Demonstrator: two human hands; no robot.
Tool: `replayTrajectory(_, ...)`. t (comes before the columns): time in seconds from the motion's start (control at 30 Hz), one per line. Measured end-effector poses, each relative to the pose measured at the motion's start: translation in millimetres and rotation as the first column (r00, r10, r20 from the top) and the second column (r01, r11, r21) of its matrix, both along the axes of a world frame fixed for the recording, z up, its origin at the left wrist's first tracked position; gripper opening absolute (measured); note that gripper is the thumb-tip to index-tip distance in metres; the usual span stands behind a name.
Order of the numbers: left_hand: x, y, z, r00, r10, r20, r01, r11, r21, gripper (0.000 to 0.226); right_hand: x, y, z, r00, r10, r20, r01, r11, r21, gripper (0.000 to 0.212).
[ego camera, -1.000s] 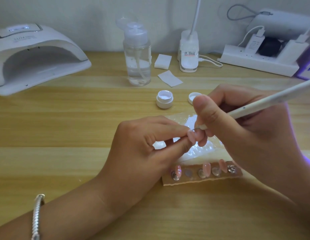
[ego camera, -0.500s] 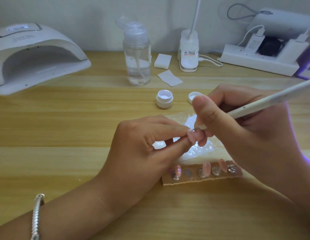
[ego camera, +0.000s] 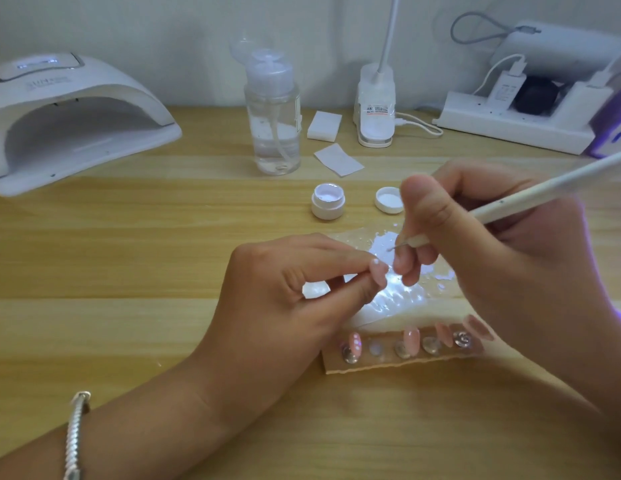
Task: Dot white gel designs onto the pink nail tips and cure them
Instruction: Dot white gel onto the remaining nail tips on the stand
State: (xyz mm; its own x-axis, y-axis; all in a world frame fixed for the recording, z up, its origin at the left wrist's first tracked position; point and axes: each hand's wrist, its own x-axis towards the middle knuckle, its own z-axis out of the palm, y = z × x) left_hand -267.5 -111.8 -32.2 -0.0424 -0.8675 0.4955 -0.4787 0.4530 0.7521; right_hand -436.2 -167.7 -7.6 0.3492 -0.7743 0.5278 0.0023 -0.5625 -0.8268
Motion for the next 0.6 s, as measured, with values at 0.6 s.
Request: replayTrajectory(0.6, 1, 1, 1, 0.998, -0.019, -0.068, 0.024, 0.997, 0.067, 0.004, -23, -41, -27, 0.923, -0.291, -0.251, 0.276, 0.956, -0.094, 0.048)
